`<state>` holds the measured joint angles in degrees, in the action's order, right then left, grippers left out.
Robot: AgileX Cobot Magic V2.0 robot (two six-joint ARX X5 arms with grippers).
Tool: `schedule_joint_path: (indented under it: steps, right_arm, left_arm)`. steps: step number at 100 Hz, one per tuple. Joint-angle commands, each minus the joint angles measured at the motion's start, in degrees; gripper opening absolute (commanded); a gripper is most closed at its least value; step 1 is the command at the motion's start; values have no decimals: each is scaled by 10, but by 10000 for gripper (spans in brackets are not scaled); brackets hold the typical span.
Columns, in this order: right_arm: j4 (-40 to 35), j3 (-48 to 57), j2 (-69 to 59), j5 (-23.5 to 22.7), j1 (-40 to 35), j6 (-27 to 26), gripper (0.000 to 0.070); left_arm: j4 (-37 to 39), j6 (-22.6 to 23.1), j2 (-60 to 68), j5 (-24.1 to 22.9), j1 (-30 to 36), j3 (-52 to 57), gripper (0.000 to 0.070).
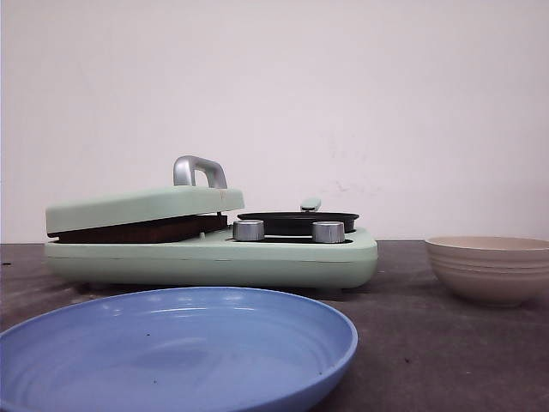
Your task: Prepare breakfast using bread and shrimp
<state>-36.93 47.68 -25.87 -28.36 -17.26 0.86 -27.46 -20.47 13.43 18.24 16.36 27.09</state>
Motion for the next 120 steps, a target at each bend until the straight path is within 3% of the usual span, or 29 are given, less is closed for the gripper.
schedule_joint_path:
  steps: [1,24,32,39,50,69,93,120]
  right_arm:
    - [6,-11,8,-3,-2,16,0]
    - [10,-64,25,-34,-2,33,0]
    - [18,-85,25,-36,-2,37,0]
    - [26,-102,25,-39,-2,37,0]
    - [48,-127,25,-54,-2,27,0]
    - [87,-160,25,-68,-2,17,0]
    - [149,-193,25,-81,-2,-22,0]
    - [207,-233,25,-90,-3,-42,0]
  left_arm:
    - [7,38,0,3,2,6,470]
    - [7,50,0,-18,2,6,444]
    - [7,50,0,-18,2,6,329]
    - [7,47,0,-17,2,6,155]
    - [10,45,-1,-20,2,6,0]
    - [20,26,-5,-62,2,3,0]
    - [91,-38,-63,-83,2,-61,0]
    - [92,-35,-113,-95,2,-125,0]
